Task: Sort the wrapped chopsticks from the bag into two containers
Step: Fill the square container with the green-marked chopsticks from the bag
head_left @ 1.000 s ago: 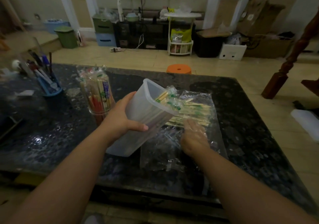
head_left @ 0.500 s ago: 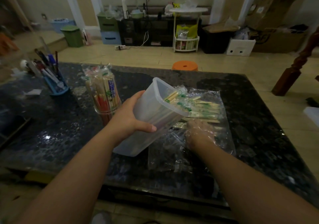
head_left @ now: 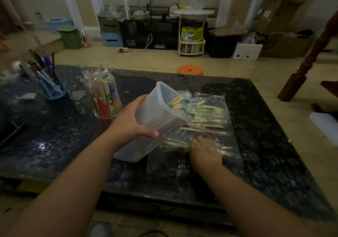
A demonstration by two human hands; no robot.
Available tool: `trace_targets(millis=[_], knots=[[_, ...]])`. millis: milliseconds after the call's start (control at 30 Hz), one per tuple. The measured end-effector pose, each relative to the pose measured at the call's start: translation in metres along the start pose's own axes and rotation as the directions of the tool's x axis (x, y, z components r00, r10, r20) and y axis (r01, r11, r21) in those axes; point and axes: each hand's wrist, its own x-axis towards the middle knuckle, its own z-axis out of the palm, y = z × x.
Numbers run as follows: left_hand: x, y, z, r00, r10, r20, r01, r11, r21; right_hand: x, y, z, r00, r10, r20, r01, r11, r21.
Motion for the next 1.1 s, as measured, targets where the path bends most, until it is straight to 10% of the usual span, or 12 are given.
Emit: trace_targets(millis=[467, 667, 833, 1100], knots=[[-0.006, 0.004, 0.003, 1.0, 0.029, -0.007, -0.029, 0.999, -0.035, -0.05, -0.018, -0.064, 0.963, -0.269, 0.032, 0.271, 0.961, -0.055], [-0.005, 0.002, 0.004, 0.998, 0.058, -0.026, -0.059, 0.998, -0.034, -0.052, -0.012, -0.081, 0.869, -0.421, -0.26, 0.405, 0.907, -0.115], [-0.004, 0.002, 0.001, 0.999, 0.034, 0.006, -0.034, 0.999, -0.023, -0.039, 0.001, -0.092, 0.736, -0.329, -0.591, 0.356, 0.932, -0.076], [-0.003, 0.0, 0.002, 0.998, 0.026, 0.053, -0.026, 1.0, 0.007, -0.03, 0.008, -0.107, 0.662, -0.141, -0.736, 0.19, 0.982, -0.017]])
